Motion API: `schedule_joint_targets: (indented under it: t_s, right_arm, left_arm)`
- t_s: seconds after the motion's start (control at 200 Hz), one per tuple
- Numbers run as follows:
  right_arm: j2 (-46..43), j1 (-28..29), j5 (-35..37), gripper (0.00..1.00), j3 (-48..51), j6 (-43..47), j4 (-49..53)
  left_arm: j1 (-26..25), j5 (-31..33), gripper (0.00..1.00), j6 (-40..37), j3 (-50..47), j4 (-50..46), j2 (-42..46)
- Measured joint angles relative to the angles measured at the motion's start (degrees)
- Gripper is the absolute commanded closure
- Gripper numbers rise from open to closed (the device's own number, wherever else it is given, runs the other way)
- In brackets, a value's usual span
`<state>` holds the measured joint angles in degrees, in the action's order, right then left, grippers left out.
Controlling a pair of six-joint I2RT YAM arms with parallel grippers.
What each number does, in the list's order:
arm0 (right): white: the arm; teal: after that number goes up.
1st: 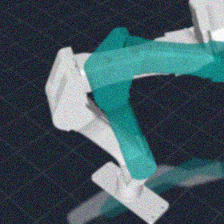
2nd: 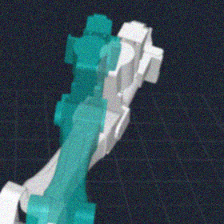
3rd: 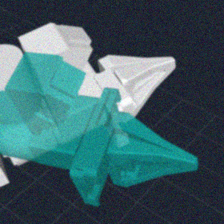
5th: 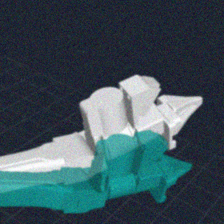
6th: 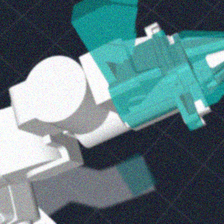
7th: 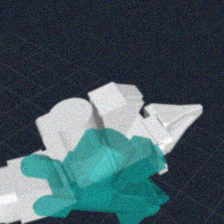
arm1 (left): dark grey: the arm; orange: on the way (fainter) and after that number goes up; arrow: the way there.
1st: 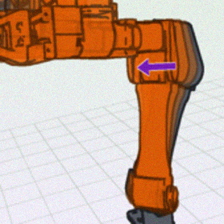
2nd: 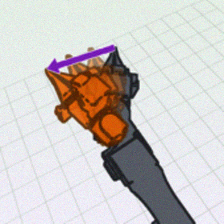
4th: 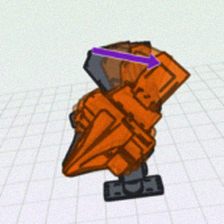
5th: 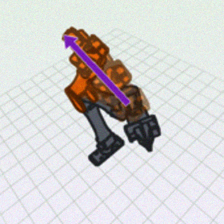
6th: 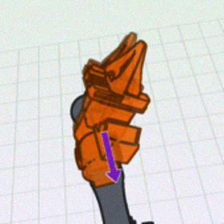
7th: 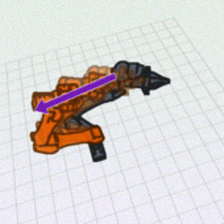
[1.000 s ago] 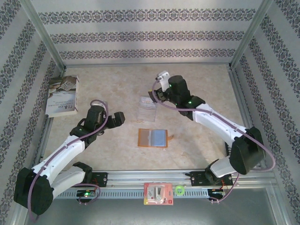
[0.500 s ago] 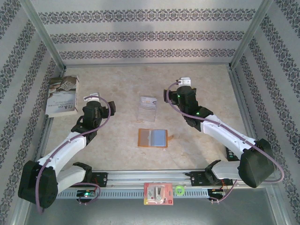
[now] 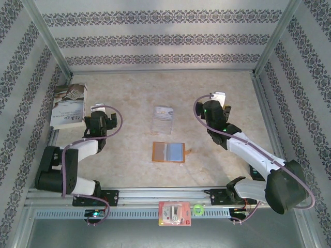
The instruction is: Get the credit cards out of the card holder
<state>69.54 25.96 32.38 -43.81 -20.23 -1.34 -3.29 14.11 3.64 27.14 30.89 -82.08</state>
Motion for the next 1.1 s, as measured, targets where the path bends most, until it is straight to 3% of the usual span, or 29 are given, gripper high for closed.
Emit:
schedule_joint_targets:
  t_s: [0.125, 0.265, 0.43, 0.605, 0.849, 1.099]
  right_arm:
    - [-1.6, -3.7, 0.9, 0.02, 1.4, 1.5, 0.0]
    - [-6.1, -10.1, 0.8, 0.02, 6.7, 5.0, -1.8]
    - [-10.0, -18.5, -1.6, 0.02, 18.8, 10.0, -13.3]
    - [-2.1, -22.5, -8.0, 0.02, 23.7, 12.5, -26.2]
    - [12.4, -22.7, -13.4, 0.02, 23.7, 15.0, -42.9]
    - [15.0, -22.9, -17.5, 0.02, 21.7, 17.0, -45.2]
  left_arm:
    - [1.4, -4.8, 0.01, -1.2, -3.6, 11.7, -7.4]
    - [2.3, -8.8, 0.0, -1.8, -5.8, 15.3, -9.5]
    - [2.4, -8.2, 0.01, -1.7, -6.0, 20.5, -9.5]
    - [2.4, -7.0, 0.01, -1.7, -7.5, 24.9, -9.5]
    - [2.4, -8.0, 0.0, -1.8, -6.8, 24.9, -9.5]
    - [2.4, -8.1, 0.01, -2.0, -6.5, 24.9, -9.5]
